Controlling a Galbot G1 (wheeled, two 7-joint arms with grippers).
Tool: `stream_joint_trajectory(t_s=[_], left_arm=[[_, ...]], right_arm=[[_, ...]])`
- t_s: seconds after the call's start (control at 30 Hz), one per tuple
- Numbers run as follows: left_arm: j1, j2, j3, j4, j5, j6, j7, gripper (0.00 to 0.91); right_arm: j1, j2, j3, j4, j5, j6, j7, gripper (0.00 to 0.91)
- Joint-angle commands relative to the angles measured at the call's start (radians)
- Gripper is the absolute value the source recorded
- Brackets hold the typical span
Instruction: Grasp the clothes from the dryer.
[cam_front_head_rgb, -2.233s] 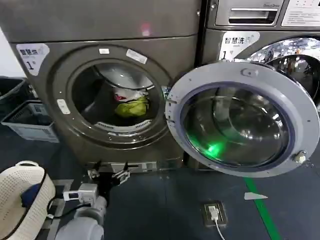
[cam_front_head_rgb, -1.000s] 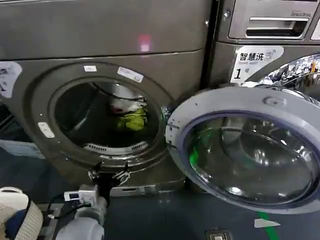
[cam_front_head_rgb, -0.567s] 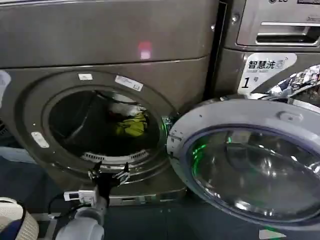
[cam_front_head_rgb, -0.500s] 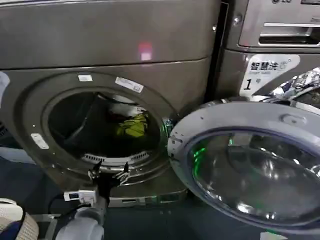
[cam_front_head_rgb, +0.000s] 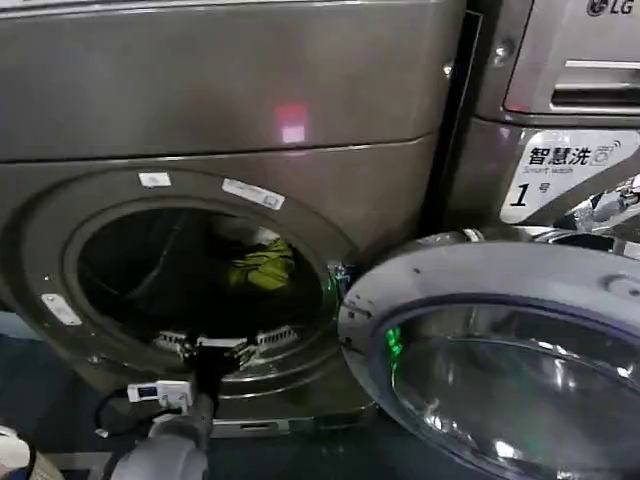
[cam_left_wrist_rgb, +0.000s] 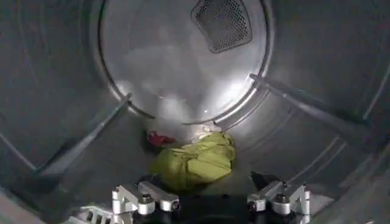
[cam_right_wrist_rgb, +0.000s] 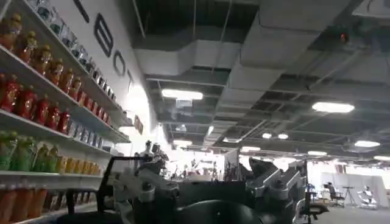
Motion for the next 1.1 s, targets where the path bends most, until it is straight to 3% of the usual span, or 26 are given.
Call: stream_joint_trajectory(t_s=[0.03,0.43,0.83,1.1], left_arm=[[0.000,0.000,0.000,0.000,0.002,0.049,0.000,0.907],[-0.082,0.005,0.001,0.101,0.062,0.049,0.004,0.907],[-0.484,0.024,-0.022,0.506,0.067,0.049,0.017,0.907],[-0.695,0.030,-0.017,0.774,0.095,-0.024,0.023,0.907]], right_arm=[[0.002,0.000,-0.002,-0.003,-0.001,0.001,0.000,0.907],[-0.001,0.005,-0.005,-0.018,-0.013,0.016,0.002,0.907],[0.019,0.006,-0.023,-0.012,-0.010,0.017,0.001,0.907],[0.018,0.003,-0.021,-0.015,-0.009,0.017,0.000,0.907]])
